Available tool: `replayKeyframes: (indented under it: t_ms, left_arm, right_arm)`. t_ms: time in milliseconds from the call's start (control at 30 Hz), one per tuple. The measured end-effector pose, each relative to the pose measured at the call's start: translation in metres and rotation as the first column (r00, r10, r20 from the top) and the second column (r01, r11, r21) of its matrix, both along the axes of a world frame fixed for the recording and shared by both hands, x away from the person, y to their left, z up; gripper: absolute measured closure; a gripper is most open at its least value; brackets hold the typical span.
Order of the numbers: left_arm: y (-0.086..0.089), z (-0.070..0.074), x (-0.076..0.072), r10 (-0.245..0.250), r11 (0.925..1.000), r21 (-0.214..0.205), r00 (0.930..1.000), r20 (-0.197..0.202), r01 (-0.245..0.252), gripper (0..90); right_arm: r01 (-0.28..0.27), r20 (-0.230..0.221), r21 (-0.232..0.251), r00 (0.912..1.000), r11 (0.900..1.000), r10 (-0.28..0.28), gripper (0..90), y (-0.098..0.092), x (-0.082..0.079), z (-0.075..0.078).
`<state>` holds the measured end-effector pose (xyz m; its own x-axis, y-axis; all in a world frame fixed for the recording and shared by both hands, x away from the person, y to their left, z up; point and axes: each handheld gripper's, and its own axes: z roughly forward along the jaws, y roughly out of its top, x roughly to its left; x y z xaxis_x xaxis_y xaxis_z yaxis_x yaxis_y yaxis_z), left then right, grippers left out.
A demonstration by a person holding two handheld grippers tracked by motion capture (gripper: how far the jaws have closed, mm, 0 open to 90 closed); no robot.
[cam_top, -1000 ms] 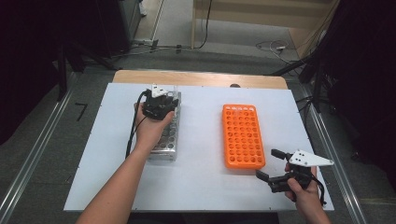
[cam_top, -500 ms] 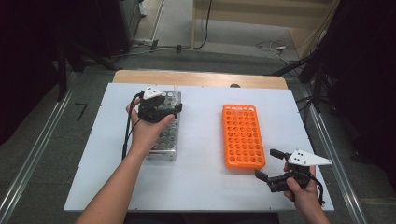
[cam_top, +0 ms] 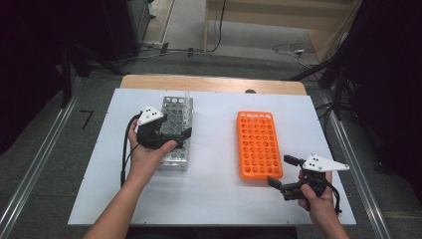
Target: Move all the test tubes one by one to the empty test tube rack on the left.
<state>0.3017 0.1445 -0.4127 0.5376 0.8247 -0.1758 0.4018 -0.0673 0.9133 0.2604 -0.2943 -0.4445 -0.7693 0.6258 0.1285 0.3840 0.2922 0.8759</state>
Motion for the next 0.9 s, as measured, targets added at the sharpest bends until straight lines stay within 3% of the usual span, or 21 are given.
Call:
replayKeyframes:
  t_ms: [333,567,900]
  left_arm:
    - [0.002,-0.003,-0.036,-0.021,0.9998,0.0,0.9992,0.034,0.021,0.0]
    - [0.003,-0.003,-0.057,-0.026,0.9997,0.0,0.9982,0.055,0.026,0.0]
    - [0.0,-0.013,-0.07,-0.056,0.9984,0.003,0.9975,0.043,0.056,0.0]
  right_arm:
    - [0.005,0.01,-0.001,0.9999,1.0,-0.005,0.0,0.01,0.016,0.012]
    - [0.01,-0.004,-0.01,0.9999,0.9999,-0.01,0.0,0.021,0.042,0.017]
    - [0.014,-0.021,-0.025,0.9997,0.9996,-0.015,0.0,0.032,0.075,0.021]
